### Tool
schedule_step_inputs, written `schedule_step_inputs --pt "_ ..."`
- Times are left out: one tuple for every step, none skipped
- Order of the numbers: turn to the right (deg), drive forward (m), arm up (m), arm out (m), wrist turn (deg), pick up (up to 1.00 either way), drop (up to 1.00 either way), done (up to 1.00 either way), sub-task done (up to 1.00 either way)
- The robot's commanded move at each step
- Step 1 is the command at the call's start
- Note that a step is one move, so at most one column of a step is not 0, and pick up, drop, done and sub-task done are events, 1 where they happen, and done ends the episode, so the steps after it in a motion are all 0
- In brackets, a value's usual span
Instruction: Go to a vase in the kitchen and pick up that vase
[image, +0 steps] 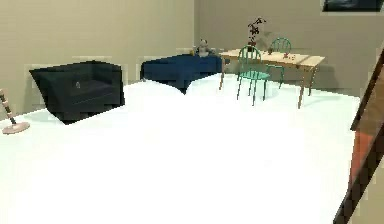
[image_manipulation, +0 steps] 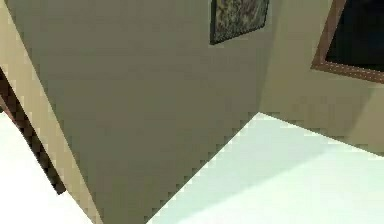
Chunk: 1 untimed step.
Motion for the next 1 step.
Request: schedule_step_inputs --pt "0.0 0.55 0.0 0.0 0.0 0.0 0.0 0.0 0.0"
